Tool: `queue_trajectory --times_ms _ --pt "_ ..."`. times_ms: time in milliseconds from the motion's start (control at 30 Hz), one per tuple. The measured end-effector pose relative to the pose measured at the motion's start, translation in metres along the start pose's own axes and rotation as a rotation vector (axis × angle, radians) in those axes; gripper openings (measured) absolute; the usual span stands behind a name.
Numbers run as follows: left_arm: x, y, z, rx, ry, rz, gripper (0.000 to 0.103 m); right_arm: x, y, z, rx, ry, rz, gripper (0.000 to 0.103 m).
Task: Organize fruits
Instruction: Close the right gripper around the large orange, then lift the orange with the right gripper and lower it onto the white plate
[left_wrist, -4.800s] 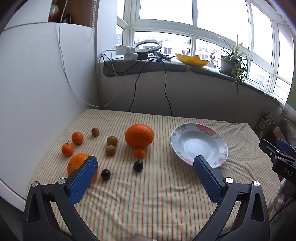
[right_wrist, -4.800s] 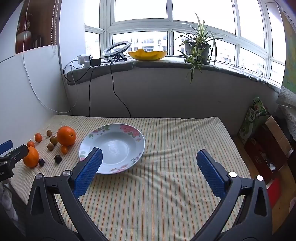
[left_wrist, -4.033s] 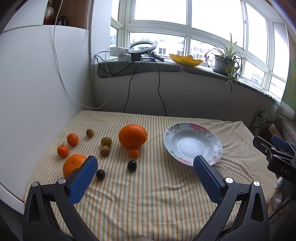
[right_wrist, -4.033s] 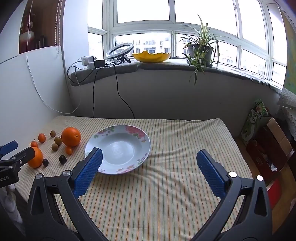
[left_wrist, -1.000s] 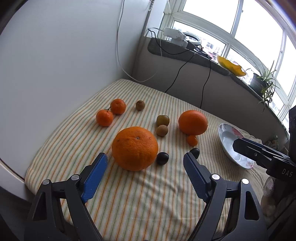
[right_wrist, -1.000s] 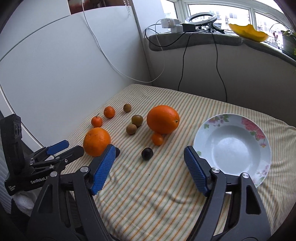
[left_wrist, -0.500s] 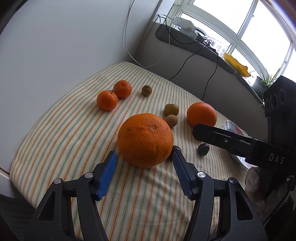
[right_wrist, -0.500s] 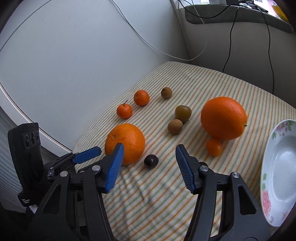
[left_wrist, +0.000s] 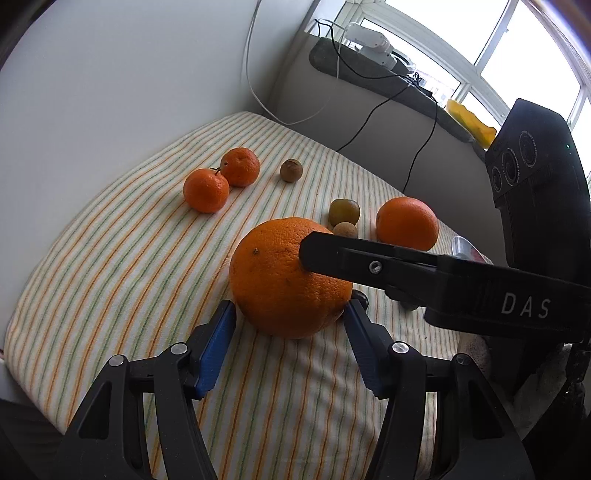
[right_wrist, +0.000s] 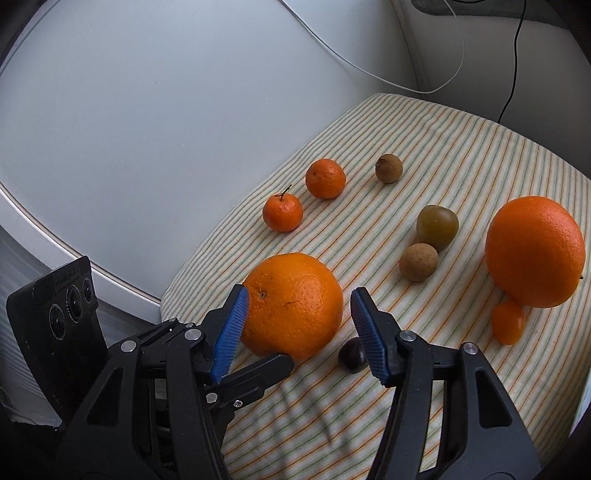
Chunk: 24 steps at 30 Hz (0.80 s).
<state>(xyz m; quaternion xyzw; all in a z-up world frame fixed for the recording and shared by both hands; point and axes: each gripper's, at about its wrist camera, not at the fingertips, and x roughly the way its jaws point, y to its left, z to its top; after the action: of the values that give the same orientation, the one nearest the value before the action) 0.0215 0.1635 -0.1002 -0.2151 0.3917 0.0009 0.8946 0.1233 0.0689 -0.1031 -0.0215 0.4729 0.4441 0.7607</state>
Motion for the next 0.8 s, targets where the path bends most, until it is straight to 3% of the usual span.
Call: queue_trajectory --times_ms 200,433,800 --pt "0.003 0.007 0.004 -0.03 0.01 -0.034 0.061 0.019 -0.007 0.007 0.017 0.028 0.003 0.075" --pt "0.004 0.007 0.005 -0.024 0.007 -0.04 0.061 0.03 -0.009 0.009 0.032 0.061 0.07 0.07" --pt "-0.002 -0.002 0.005 -0.013 0.0 -0.03 0.061 0.02 -0.003 0.007 0.022 0.033 0.058 0.068"
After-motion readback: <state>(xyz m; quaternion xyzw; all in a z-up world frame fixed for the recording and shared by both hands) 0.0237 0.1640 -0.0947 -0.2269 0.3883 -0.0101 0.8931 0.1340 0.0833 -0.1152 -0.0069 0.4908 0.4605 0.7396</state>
